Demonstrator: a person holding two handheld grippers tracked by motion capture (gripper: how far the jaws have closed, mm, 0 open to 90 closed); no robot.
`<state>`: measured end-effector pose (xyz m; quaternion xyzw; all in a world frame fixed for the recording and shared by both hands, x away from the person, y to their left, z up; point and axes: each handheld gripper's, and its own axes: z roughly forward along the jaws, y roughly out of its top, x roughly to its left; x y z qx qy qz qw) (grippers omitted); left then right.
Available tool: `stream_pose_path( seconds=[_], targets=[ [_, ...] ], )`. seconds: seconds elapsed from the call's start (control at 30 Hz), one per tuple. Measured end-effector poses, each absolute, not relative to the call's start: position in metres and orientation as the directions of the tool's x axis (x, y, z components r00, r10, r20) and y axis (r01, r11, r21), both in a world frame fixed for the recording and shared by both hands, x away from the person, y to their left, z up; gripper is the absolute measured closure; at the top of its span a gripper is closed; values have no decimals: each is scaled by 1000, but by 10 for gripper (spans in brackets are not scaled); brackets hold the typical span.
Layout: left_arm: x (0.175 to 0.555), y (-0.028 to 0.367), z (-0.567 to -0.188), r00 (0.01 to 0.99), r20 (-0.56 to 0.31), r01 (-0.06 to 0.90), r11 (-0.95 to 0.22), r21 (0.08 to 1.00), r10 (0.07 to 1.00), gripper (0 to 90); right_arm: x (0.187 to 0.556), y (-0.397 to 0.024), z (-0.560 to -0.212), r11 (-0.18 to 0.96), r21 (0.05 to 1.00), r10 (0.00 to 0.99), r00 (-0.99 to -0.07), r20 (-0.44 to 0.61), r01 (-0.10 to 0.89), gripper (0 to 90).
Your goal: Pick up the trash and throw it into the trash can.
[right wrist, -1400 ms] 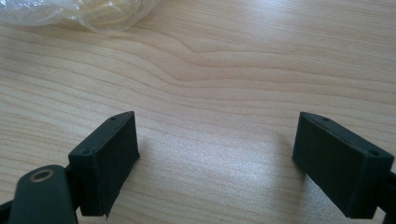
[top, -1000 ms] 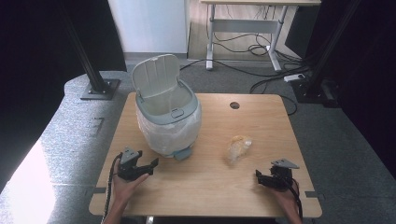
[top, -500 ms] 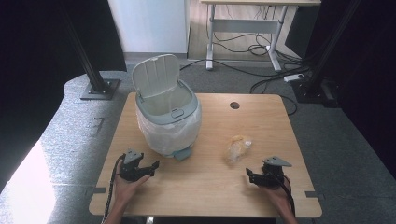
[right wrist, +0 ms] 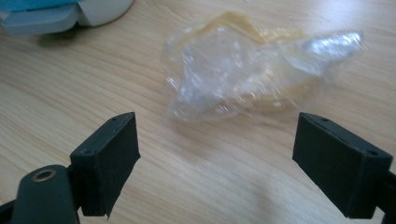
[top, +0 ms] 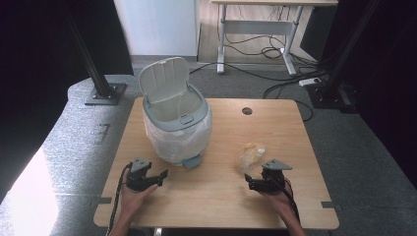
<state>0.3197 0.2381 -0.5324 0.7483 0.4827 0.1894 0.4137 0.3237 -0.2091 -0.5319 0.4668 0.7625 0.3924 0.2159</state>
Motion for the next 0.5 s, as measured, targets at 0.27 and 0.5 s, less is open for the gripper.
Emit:
stream_pose_path(
  seconds=[0.27, 0.5],
  targets=[
    [322, 240, -535, 461, -132, 580, -185, 793, 877, 221, 334, -191, -525, 265, 806, 870, -492, 37, 529, 156],
    [322, 243, -535, 457, -160, 590, -163, 791, 875, 223, 347, -179, -524, 269, 809, 866, -500, 34, 522, 187]
  ],
)
